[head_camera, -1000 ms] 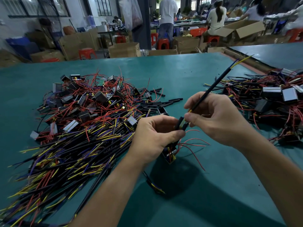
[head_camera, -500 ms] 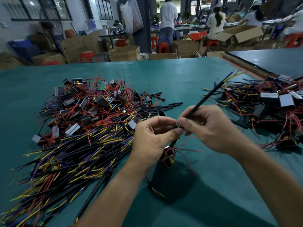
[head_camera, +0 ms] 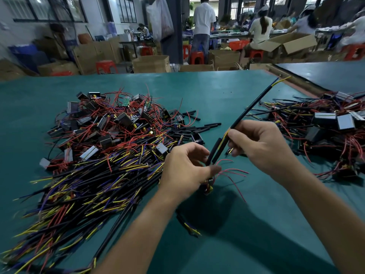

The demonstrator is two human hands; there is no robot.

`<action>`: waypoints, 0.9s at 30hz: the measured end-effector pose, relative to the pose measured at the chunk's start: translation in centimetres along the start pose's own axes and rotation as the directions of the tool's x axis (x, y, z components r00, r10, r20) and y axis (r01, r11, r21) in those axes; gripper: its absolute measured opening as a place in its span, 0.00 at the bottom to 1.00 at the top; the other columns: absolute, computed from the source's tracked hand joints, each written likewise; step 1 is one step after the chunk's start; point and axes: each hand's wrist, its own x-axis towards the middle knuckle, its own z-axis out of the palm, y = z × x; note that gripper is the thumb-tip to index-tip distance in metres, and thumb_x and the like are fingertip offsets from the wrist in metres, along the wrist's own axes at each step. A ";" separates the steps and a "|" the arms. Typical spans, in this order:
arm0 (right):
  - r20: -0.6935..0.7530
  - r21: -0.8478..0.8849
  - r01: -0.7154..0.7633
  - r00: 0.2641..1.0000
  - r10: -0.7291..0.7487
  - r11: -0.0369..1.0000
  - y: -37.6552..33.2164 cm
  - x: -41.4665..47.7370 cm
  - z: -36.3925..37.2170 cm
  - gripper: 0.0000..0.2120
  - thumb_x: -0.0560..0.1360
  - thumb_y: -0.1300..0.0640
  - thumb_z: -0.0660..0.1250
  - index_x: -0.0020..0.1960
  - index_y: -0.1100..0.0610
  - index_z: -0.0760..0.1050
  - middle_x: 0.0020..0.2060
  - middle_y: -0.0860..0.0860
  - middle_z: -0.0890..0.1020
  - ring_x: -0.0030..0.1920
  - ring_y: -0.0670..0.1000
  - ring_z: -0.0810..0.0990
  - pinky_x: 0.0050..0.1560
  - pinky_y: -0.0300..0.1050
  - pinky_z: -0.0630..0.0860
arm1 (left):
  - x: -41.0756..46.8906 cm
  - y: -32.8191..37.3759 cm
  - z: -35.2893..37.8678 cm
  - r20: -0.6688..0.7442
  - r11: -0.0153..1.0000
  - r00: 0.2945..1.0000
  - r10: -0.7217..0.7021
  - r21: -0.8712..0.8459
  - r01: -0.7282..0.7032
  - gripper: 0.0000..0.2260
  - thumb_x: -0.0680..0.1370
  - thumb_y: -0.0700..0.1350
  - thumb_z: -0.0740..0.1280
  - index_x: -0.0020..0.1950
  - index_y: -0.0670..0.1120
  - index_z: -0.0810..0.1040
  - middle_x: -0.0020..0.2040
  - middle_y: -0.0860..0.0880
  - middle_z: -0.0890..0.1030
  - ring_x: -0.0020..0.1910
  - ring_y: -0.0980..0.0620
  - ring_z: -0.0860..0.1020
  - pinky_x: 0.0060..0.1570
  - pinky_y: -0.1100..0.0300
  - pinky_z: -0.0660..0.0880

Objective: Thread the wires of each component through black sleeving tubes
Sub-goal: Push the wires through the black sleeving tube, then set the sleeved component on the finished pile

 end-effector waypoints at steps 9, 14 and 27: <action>0.077 0.094 -0.051 0.996 0.043 0.994 0.1 -0.2 0.5 0.06 0.79 0.65 0.64 0.48 0.61 0.80 0.27 0.50 0.74 0.29 0.52 0.74 0.34 0.48 0.78 | 0.0 -0.9 0.6 0.023 0.955 0.999 0.037 0.294 -0.042 0.07 0.70 0.39 0.76 0.36 0.50 0.81 0.31 0.53 0.83 0.29 0.60 0.78 0.30 0.66 0.72; 0.124 0.062 -0.046 0.992 0.038 0.997 0.3 -0.1 0.1 0.08 0.78 0.61 0.66 0.41 0.56 0.80 0.28 0.53 0.77 0.29 0.50 0.76 0.34 0.45 0.80 | -0.3 -0.3 0.9 0.049 0.965 0.998 0.039 0.256 -0.051 0.07 0.70 0.37 0.75 0.37 0.48 0.80 0.34 0.51 0.83 0.32 0.57 0.78 0.32 0.64 0.74; -0.365 -0.703 -0.195 0.924 -0.112 0.684 1.4 2.8 -7.7 0.15 0.80 0.42 0.57 0.60 0.46 0.77 0.48 0.55 0.84 0.47 0.61 0.80 0.47 0.53 0.76 | -0.2 -0.7 0.8 0.009 0.975 0.998 0.058 0.215 -0.059 0.18 0.65 0.25 0.64 0.36 0.48 0.80 0.32 0.52 0.78 0.30 0.56 0.74 0.31 0.61 0.73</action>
